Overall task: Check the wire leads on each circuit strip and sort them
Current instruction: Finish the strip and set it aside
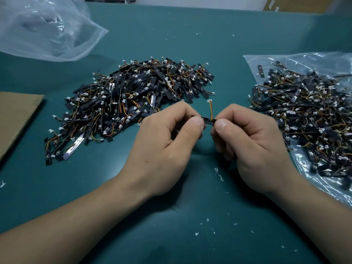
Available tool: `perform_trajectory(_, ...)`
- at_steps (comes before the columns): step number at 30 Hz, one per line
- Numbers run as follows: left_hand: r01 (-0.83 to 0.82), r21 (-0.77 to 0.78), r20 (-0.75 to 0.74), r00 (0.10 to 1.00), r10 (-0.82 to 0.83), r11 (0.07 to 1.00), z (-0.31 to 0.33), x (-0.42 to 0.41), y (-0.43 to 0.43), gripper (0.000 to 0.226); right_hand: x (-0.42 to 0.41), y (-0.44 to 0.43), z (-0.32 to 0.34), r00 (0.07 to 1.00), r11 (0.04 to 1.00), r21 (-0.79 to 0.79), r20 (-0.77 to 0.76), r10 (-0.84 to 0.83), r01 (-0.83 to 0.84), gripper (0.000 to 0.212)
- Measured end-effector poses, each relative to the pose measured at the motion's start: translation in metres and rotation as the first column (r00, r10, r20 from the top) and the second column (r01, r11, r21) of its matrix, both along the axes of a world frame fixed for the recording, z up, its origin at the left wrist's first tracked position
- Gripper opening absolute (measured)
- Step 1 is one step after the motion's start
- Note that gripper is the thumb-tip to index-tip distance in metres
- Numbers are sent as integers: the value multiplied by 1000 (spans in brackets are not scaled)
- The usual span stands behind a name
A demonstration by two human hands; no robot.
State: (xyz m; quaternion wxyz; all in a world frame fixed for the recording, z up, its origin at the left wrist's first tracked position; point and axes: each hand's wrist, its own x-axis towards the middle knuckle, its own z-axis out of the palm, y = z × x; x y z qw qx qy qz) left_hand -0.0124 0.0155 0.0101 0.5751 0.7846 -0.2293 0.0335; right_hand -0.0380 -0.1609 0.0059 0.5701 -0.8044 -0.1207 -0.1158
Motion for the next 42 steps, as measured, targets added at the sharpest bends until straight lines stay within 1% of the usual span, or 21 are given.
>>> perform_trajectory(3, 22, 39, 8, 1000, -22, 999, 0, 0, 0, 26, 0, -1, 2, 1000, 999, 33, -16, 27, -26, 31)
perform_trajectory(9, 49, 46, 16, 999, -50, 998, 1, -1, -1, 32, -1, -2, 2, 997, 997, 30, -19, 76, -75, 30)
perform_trajectory(12, 28, 33, 31, 999, -29, 999, 0, -1, -1, 33, -2, -2, 2, 996, 996, 38, -23, 85, -84, 29)
perform_trajectory(18, 67, -1, 46, 997, -67, 998, 0, -1, 0, 36, -2, -2, 2, 996, 995, 53, -15, 90, -90, 26)
perform_trajectory(24, 37, 24, 36, 999, -37, 999, -1, 0, -1, 33, -1, -3, 2, 992, 992, 44, -40, 122, -120, 26)
perform_trajectory(30, 86, -29, 28, 996, -86, 996, -1, -1, 1, 35, -2, -3, 2, 989, 989, 50, -47, 140, -137, 25)
perform_trajectory(42, 92, -32, 35, 995, -91, 995, 1, -1, 0, 31, -3, -3, 2, 985, 986, 55, -68, 160, -157, 25)
